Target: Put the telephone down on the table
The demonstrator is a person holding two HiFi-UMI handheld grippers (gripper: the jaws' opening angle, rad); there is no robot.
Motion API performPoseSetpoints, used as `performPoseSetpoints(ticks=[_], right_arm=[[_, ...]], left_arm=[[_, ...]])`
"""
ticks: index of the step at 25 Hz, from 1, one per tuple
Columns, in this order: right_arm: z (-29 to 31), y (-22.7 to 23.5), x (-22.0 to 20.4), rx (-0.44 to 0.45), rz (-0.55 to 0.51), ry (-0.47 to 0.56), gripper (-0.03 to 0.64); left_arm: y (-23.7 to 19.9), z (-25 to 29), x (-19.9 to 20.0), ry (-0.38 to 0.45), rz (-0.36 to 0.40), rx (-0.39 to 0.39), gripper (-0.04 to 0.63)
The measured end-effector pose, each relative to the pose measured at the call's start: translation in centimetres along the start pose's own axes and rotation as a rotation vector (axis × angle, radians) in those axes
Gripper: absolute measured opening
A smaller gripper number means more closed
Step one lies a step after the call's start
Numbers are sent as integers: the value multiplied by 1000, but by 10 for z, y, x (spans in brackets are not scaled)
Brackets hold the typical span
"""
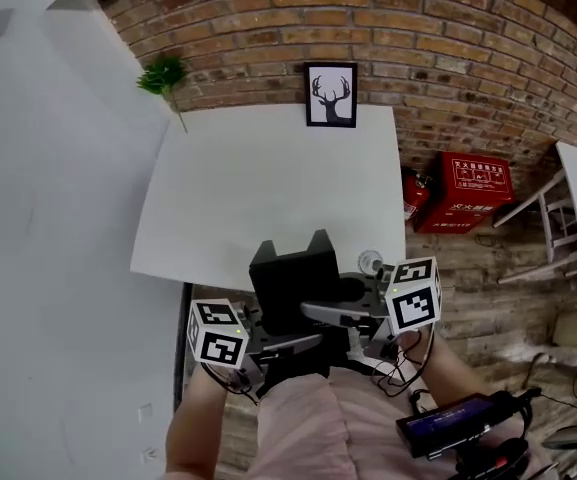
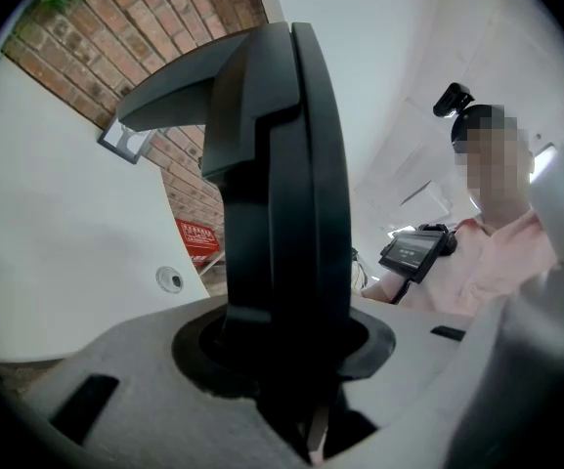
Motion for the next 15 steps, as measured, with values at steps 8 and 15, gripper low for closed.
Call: performPoseSetpoints(ticks=[8, 15], right_arm=[[32, 21, 17, -1, -7, -4, 164], [72, 61, 32, -48, -9, 43, 164]], left_arm=[[-25, -18, 28, -11, -1, -6, 167], [-69, -44, 56, -67, -10, -47, 167]])
Point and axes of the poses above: the fingertips, and each gripper's own axes: z forward along the fingers, y to its right, x out of its top, the point moved 1 cm from there along -z, backward along the fingers, and after that the axes turned 13 degrees about y, right-handed, at the moved point
